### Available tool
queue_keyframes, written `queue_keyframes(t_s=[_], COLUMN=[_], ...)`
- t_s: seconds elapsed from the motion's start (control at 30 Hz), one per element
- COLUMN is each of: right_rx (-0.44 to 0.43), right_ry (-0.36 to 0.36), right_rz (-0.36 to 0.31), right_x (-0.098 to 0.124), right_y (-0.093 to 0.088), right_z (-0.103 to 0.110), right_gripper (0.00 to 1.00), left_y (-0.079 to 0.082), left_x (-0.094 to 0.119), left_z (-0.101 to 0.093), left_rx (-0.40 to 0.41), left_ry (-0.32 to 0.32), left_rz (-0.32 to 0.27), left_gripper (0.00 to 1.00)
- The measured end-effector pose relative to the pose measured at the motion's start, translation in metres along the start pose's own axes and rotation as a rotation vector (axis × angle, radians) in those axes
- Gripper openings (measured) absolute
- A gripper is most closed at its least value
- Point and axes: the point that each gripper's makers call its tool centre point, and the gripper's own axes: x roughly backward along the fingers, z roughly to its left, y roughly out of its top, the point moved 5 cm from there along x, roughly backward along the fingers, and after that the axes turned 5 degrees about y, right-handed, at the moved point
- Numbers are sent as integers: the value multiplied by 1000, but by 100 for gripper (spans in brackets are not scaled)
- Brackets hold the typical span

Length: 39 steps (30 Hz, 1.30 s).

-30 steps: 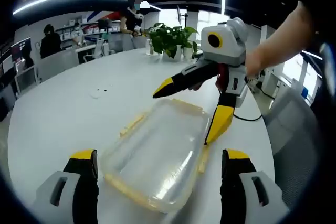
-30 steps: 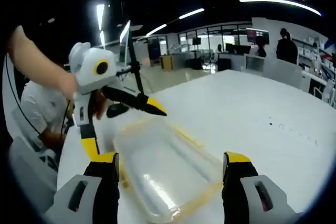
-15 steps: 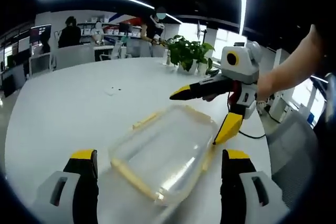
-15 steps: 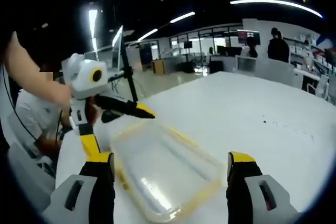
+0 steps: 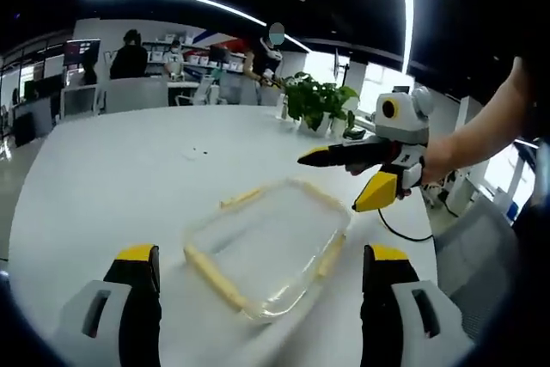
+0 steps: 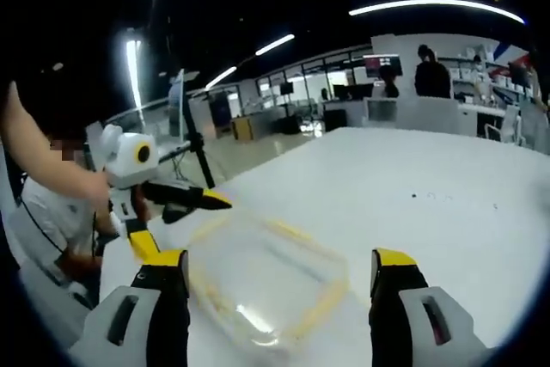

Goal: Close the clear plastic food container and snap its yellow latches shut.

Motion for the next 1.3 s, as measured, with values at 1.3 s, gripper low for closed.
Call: queue_keyframes(t_s=[1.3], right_rx=[-49], right_ry=[-105], right_rz=[-54], right_x=[50], right_y=[-11], right_z=[31], right_gripper=[85], left_y=[-13], left_x=[53], left_z=[-13], left_rx=[137], left_ry=[145], left_rz=[-133], left_gripper=[97])
